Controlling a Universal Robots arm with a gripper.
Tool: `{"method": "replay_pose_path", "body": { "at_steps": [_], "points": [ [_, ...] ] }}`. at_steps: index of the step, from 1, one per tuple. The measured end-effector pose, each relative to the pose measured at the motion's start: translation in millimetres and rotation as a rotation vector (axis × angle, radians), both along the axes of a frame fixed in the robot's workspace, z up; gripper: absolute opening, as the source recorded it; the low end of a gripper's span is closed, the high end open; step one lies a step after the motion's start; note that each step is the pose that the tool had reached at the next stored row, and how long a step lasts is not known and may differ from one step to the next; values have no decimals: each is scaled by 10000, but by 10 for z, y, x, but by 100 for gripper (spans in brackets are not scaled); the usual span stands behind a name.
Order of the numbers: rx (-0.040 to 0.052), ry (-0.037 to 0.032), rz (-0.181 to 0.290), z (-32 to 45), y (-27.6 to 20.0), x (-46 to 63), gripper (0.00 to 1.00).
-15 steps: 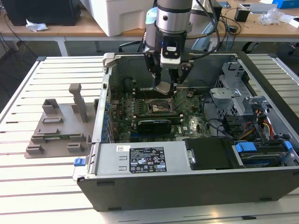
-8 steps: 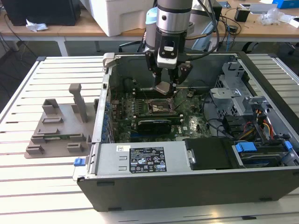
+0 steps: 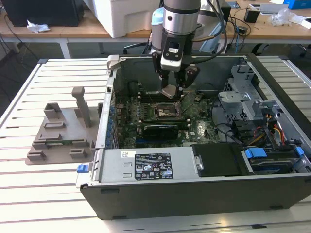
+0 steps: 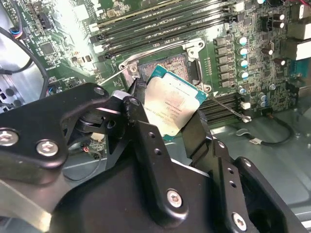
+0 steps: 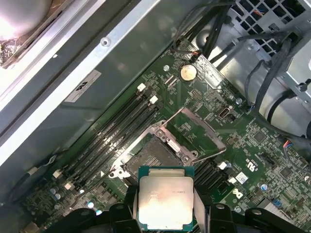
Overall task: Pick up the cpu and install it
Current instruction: 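Place the cpu into insertion slot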
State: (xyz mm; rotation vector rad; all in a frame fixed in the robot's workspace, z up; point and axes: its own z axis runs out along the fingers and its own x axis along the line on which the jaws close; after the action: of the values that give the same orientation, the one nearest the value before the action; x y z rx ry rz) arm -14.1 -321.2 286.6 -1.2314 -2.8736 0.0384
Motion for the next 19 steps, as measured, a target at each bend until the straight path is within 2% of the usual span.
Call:
{"method": "replay_pose_path", "body": {
  "at_steps": [4, 14, 19],
  "points": [
    [-1, 0, -499, -1, 0, 1, 54],
    [-4, -1, -1345, -2, 0, 1, 54],
    [-44, -4, -1852, -3, 0, 2, 54]
  ]
}}
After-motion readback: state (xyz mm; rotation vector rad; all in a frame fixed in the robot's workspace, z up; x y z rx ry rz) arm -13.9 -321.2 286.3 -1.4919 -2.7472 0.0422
